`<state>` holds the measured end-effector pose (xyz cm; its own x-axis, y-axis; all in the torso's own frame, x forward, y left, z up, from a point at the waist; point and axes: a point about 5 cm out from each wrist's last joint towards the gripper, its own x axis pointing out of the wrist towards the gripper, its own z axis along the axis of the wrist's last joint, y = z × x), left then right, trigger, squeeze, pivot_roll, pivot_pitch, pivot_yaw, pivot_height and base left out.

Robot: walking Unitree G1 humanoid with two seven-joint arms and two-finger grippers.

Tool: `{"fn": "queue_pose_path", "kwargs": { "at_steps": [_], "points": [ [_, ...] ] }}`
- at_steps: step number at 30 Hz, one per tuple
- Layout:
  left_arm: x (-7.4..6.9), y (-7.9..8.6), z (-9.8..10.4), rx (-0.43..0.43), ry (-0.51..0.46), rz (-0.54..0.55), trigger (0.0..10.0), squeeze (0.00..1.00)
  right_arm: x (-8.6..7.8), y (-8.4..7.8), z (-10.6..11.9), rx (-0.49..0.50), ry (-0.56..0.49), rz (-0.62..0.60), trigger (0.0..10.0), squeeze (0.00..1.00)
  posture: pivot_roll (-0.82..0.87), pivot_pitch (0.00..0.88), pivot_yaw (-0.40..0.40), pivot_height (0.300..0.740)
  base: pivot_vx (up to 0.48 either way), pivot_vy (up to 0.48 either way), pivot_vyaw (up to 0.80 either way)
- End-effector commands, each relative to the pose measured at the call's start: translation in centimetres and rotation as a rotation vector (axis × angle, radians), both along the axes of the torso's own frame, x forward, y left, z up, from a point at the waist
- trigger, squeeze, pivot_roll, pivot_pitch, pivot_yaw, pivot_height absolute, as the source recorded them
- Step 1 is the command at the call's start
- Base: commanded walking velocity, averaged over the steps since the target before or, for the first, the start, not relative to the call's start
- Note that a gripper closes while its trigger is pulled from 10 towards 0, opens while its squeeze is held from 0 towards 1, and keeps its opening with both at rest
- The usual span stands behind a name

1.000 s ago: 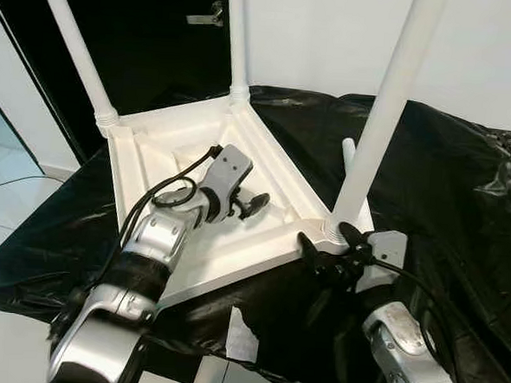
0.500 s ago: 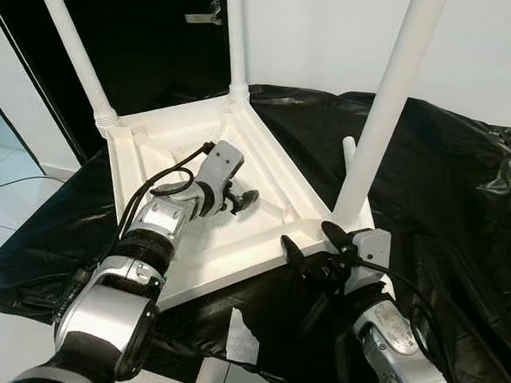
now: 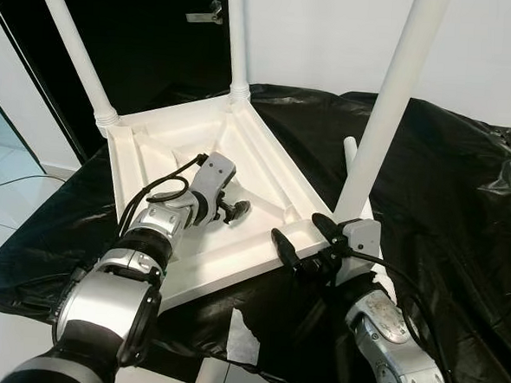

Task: Building children table

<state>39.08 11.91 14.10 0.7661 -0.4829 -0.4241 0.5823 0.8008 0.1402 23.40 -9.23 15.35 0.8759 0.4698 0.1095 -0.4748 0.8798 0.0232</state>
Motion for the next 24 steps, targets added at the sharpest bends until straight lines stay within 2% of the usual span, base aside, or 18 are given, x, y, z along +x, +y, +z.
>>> {"fn": "queue_pose_path", "kwargs": {
  "at_steps": [1, 5, 6, 7, 8, 15, 16, 17, 18, 21, 22, 24],
  "points": [
    [0.79, 2.17, 0.02, 0.127, -0.132, 0.414, 10.0, 0.0, -0.24, 0.27, 0.2, 0.007, 0.004, 0.004, 10.0, 0.0, -0.06, 0.05, 0.07, 0.74, 0.0, 0.0, 0.0],
    [0.98, 2.42, 0.27, 0.125, -0.121, 0.444, 10.0, 0.0, -0.56, 0.45, 0.21, 0.006, 0.013, 0.005, 10.0, 0.0, -0.06, 0.077, 0.072, 0.74, 0.0, 0.0, 0.0],
    [1.03, 2.48, 0.33, 0.126, -0.118, 0.45, 9.2, 0.0, -0.63, 0.52, 0.19, 0.006, 0.017, 0.007, 10.0, 0.0, -0.06, 0.078, 0.072, 0.74, 0.0, 0.0, 0.0],
    [1.07, 2.52, 0.39, 0.137, -0.118, 0.451, 9.2, 0.0, -0.69, 0.58, 0.21, 0.007, 0.019, 0.009, 10.0, 0.0, -0.06, 0.084, 0.072, 0.74, 0.0, 0.0, 0.0],
    [1.07, 2.55, 0.37, 0.15, -0.114, 0.449, 9.9, 0.0, -0.73, 0.64, 0.2, 0.008, 0.021, 0.012, 10.0, 0.0, -0.06, 0.085, 0.072, 0.74, 0.0, 0.0, 0.0],
    [1.15, 2.45, 0.47, 0.188, -0.103, 0.433, 10.0, 0.0, -0.85, 0.81, 0.15, 0.006, 0.029, 0.019, 10.0, 0.0, -0.05, 0.097, 0.071, 0.74, 0.0, 0.0, 0.0],
    [1.14, 2.41, 0.43, 0.201, -0.096, 0.425, 9.5, 0.0, -0.9, 0.83, 0.15, 0.005, 0.031, 0.019, 10.0, 0.0, -0.06, 0.101, 0.072, 0.74, 0.0, 0.0, 0.0],
    [1.09, 2.43, 0.29, 0.21, -0.081, 0.42, 6.5, 0.0, -0.92, 0.79, 0.12, 0.003, 0.033, 0.018, 10.0, 0.0, -0.06, 0.103, 0.074, 0.74, 0.0, 0.0, 0.0],
    [1.07, 2.48, 0.22, 0.212, -0.075, 0.421, 1.0, 0.0, -0.96, 0.75, 0.11, 0.001, 0.036, 0.014, 10.0, 0.0, -0.06, 0.107, 0.075, 0.74, 0.0, 0.0, 0.0],
    [1.05, 2.51, 0.19, 0.211, -0.071, 0.422, 1.0, 0.0, -0.99, 0.72, 0.1, 0.0, 0.037, 0.012, 10.0, 0.0, -0.06, 0.107, 0.075, 0.74, 0.0, 0.0, 0.0],
    [1.05, 2.64, 0.17, 0.215, -0.069, 0.425, 0.0, 0.0, -1.06, 0.71, 0.1, -0.001, 0.039, 0.01, 10.0, 0.0, -0.06, 0.11, 0.077, 0.74, 0.0, 0.0, 0.0],
    [1.08, 3.04, 0.26, 0.191, -0.064, 0.457, 0.0, 0.0, -1.22, 0.67, 0.07, -0.002, 0.043, 0.007, 10.0, 0.0, -0.06, 0.114, 0.079, 0.74, 0.0, 0.0, 0.0]
  ]
}}
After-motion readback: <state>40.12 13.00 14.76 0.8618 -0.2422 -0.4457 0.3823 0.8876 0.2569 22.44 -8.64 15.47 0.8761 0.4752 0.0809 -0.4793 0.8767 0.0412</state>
